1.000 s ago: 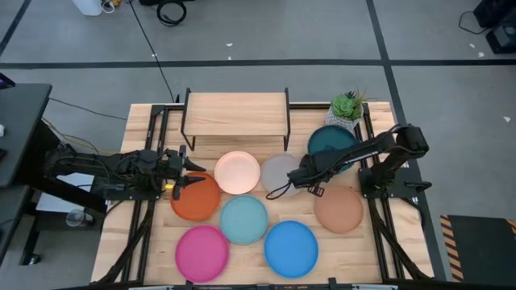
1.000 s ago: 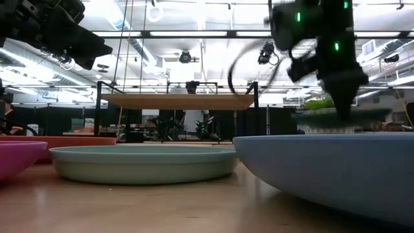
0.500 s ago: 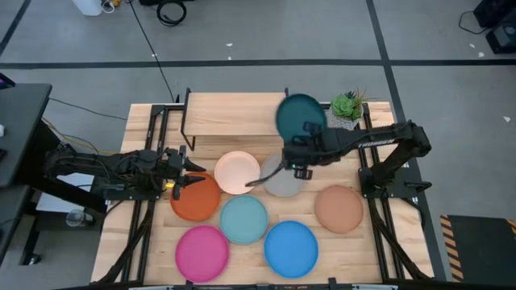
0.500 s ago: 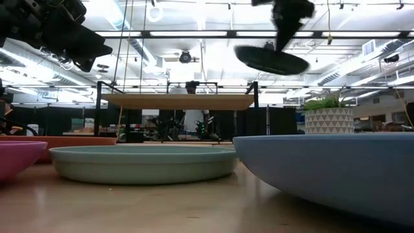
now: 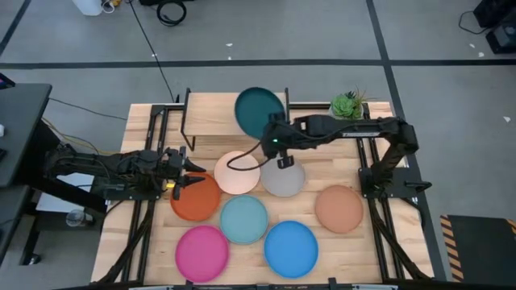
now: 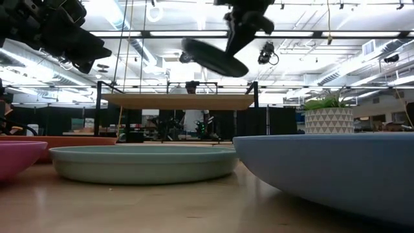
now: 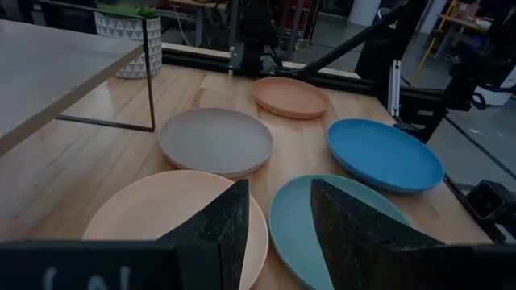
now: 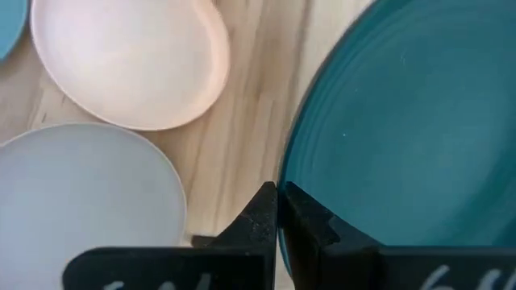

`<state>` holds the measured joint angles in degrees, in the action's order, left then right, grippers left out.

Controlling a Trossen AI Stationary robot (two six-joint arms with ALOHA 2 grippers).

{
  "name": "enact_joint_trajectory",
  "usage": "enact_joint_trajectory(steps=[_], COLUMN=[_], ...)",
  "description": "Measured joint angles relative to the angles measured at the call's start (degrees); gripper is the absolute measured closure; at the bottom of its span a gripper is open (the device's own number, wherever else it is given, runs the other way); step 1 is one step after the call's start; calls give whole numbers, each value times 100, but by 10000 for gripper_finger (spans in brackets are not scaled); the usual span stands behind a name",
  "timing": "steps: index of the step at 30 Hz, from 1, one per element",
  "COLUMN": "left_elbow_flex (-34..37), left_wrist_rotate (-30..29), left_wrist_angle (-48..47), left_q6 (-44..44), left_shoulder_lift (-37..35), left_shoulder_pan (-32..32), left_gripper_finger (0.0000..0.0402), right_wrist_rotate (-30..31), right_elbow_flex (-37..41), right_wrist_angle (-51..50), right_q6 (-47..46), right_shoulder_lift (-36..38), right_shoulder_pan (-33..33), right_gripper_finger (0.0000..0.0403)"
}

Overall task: Place and stack plates onto a shelf
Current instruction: Put the dark green plate on the shelf, then stack the orange plate on top of the dark green plate on the shelf

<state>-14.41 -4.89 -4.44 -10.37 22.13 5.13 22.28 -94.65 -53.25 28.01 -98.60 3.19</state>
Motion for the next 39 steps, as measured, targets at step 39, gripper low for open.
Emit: enact_joint_trajectory(steps=[39], left_elbow_flex=[-966], left_wrist_rotate=[111], left_wrist_angle=[-1385], left_q6=[-973], left_shoulder_lift=[1163], left_shoulder_pan=[929], left_gripper_finger=[260], right_wrist_rotate=[258], right_elbow_flex=[-1028], right_wrist_angle=[-1387], right_q6=[-1580], right_shoulder_lift=[-619], right_shoulder_pan=[-197], right_gripper_finger=[305])
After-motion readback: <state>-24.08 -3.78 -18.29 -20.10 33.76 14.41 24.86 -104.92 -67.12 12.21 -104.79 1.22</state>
